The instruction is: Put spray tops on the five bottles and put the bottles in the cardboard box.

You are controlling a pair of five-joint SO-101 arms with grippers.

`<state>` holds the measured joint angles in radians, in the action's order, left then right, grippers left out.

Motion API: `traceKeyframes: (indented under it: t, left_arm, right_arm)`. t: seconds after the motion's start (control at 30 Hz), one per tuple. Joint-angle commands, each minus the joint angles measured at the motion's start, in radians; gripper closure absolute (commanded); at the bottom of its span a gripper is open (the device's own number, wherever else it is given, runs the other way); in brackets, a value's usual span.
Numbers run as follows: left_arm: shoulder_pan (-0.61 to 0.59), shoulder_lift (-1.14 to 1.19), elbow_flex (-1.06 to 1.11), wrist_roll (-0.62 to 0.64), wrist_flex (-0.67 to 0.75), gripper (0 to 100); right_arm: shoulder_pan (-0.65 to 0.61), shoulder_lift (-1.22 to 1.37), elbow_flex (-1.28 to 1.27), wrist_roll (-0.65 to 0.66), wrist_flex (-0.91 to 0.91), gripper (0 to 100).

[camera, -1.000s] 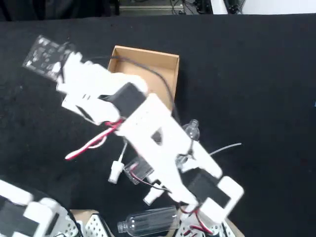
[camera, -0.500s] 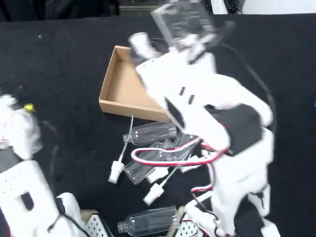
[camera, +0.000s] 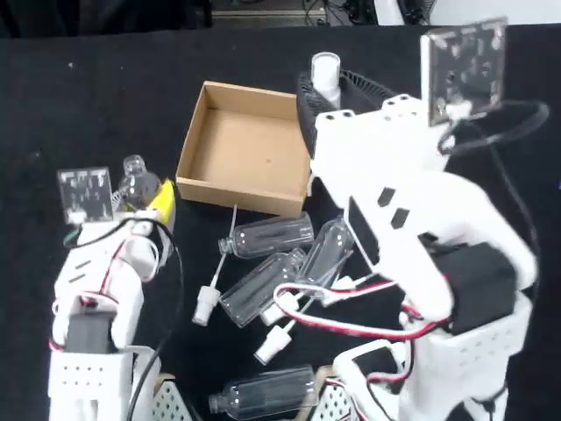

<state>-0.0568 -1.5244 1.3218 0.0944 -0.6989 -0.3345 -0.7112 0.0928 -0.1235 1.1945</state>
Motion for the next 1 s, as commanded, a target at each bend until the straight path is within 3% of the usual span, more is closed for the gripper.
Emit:
traceKeyframes:
  t: [0.0, 0.2, 0.33, 0.53, 0.7, 0.83, 0.97]
  left_arm:
    - [0.015, -0.239, 0.117, 0.031, 0.034, 97]
    - [0.047, -0.272, 0.186, 0.028, 0.097, 97]
    - [0.176, -0.276, 0.262, 0.025, 0.193, 97]
    - [0.278, -0.301, 0.378, 0.025, 0.331, 97]
    - [0.285, -0.301, 0.380, 0.025, 0.348, 97]
    - [0.361, -0.301, 0.380, 0.025, 0.347, 97]
    - [0.403, -0.301, 0.380, 0.025, 0.341, 97]
  right_arm:
    - [-0.072, -0.116, -0.168, -0.012, -0.199, 98.8]
    - [-0.181, -0.156, -0.335, -0.021, -0.396, 98.8]
    - [-0.256, -0.165, -0.407, -0.021, -0.552, 98.8]
    - [-0.262, -0.176, -0.423, -0.021, -0.577, 98.8]
    - [-0.262, -0.153, -0.456, -0.021, -0.654, 98.7]
    - [-0.264, -0.134, -0.526, -0.021, -0.776, 98.7]
    - [-0.264, -0.151, -0.541, -0.023, -0.789, 98.8]
